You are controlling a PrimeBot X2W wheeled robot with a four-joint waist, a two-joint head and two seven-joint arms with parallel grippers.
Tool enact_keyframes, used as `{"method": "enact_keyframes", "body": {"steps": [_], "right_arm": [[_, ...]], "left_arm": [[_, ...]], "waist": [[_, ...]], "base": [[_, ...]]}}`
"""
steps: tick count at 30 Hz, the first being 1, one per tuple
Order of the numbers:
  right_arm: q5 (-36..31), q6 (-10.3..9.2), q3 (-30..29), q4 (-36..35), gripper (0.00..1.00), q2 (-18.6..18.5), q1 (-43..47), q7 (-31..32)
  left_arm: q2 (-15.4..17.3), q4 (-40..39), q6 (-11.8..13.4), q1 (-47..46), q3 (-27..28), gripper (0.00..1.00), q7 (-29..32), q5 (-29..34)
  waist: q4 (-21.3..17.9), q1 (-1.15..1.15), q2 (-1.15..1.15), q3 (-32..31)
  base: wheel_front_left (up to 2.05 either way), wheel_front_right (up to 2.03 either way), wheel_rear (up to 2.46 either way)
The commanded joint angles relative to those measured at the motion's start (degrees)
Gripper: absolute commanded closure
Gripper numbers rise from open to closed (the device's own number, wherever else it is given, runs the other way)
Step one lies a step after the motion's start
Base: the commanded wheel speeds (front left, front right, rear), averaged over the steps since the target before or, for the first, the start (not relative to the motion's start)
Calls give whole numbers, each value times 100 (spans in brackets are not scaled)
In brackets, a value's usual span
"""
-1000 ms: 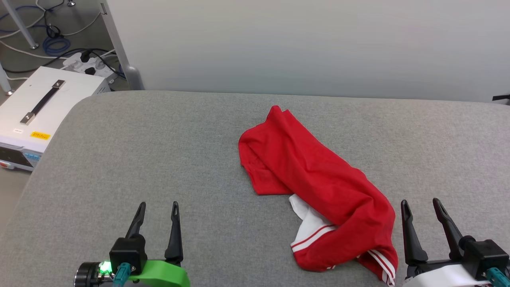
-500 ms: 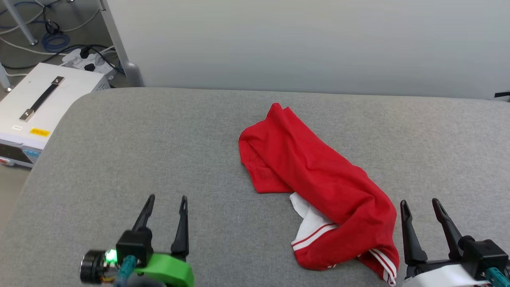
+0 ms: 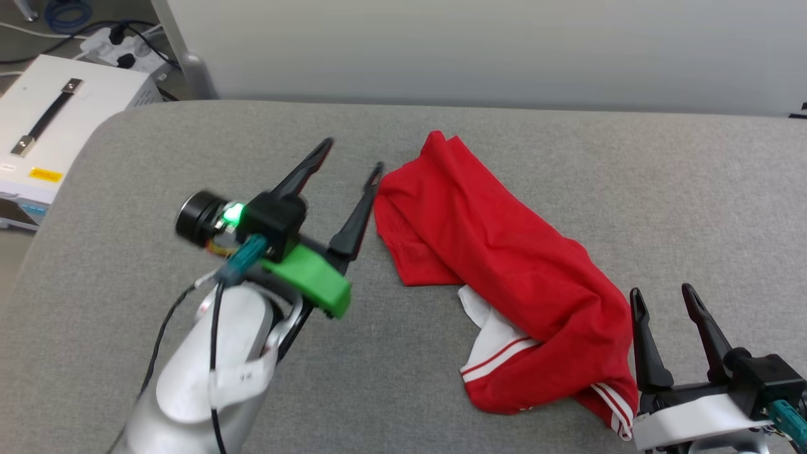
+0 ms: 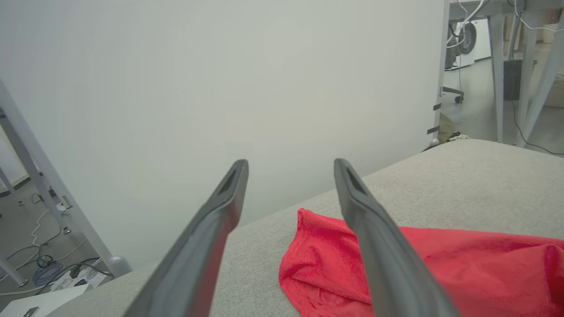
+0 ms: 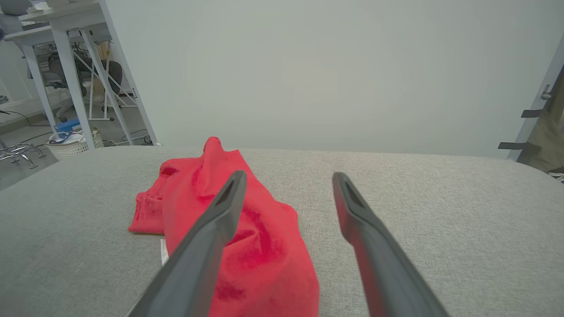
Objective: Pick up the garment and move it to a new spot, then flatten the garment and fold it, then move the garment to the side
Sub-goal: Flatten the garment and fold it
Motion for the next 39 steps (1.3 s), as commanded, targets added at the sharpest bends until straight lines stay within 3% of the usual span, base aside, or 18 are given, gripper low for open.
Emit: {"method": "enact_keyframes", "body": {"steps": [1,8,13,19,25,39], "right_arm": [[-47,-4,0,-32,0,-15,-119,-34],[-40,-4,15,-41,0,-15,-313,-34],[-18,-4,40,-38,0,-15,-454,-34],[31,-4,90,-47,0,-15,-602,-34],[92,-4,97,-69,0,-15,-712,-34],[93,-4,109,-108,0,-15,-974,-34]], "left_arm": [[139,30,-14,-321,-261,0,152,-248],[711,-91,-15,-1633,-2007,0,1518,-1989],[896,-157,-16,-2329,-3143,0,2827,-3072],[994,-286,-16,-2910,-4317,0,4020,-3835],[972,-363,-16,-3004,-4928,0,4692,-3993],[646,33,-16,-2027,-4969,0,5515,-2906]], "waist": [[-97,0,0,157],[-266,0,0,414],[-388,0,0,567],[-576,0,0,744],[-770,0,0,949],[-926,0,0,1478]], "base": [[0,0,0],[0,0,0],[0,0,0],[0,0,0],[0,0,0],[0,0,0]]}}
